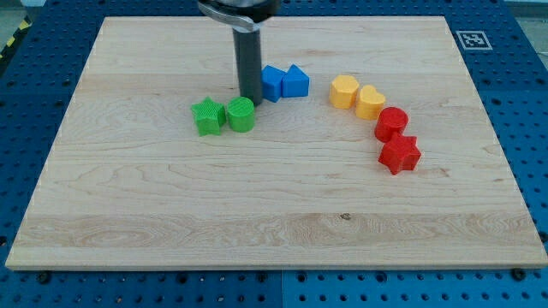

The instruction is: Slide the blue triangle up and left

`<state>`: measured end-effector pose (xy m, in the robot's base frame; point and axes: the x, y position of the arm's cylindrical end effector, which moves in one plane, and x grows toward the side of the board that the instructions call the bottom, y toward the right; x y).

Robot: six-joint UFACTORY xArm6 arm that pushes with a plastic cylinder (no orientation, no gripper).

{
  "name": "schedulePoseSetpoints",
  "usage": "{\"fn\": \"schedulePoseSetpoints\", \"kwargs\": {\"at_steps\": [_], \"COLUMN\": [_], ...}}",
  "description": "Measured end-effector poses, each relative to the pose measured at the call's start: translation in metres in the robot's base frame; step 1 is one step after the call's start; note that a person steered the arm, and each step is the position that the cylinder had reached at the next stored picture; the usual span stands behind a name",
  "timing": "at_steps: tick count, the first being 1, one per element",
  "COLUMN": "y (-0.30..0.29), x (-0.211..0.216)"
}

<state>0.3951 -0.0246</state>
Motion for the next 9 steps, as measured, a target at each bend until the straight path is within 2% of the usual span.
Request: {"fn": "schedulePoseSetpoints", "kwargs": {"at_steps": [2, 4, 5, 6, 8, 9], "y": [0.068, 0.068, 0.068, 0.061, 0.055, 0.037], "x": [0.009, -0.036, -0.072, -0.083, -0.085, -0.058]}}
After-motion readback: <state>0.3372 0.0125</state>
